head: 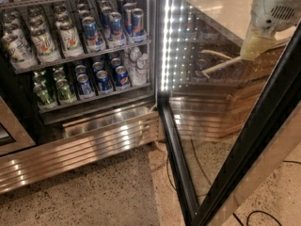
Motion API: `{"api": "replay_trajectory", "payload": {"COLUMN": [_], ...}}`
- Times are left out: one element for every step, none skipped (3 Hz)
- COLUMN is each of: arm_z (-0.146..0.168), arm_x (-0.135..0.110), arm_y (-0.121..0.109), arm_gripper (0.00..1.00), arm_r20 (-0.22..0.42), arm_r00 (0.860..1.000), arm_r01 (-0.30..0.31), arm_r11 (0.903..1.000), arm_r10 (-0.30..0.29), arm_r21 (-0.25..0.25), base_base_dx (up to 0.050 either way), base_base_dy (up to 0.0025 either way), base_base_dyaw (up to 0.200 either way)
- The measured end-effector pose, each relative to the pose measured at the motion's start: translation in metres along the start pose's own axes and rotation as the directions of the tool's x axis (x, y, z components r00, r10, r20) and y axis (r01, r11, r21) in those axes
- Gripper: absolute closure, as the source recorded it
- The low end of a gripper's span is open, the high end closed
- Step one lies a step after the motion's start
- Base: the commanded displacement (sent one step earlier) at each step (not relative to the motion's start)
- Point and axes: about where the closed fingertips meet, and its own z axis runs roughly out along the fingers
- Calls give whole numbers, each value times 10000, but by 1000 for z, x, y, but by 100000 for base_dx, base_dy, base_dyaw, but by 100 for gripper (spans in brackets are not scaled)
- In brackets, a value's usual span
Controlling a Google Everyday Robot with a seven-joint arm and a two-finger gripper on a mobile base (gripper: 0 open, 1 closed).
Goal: Close right fridge door
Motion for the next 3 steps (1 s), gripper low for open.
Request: {"api": "replay_trajectory", "payload": {"arm_z": [0,0,0], "arm_x": [0,0,0], "arm_y": [0,0,0], "arm_gripper": [100,100,100], "arm_r20": [0,0,0], "arm_r00": [10000,10000,10000], "arm_r01": [0,0,0], "arm_r11": [10000,10000,10000], "arm_r10": [0,0,0], "arm_r21": [0,0,0], "base_base_dx": [-2086,-2085,13], "base_base_dy": [-194,-198,-19], "base_base_dyaw": [18233,18265,18619]}}
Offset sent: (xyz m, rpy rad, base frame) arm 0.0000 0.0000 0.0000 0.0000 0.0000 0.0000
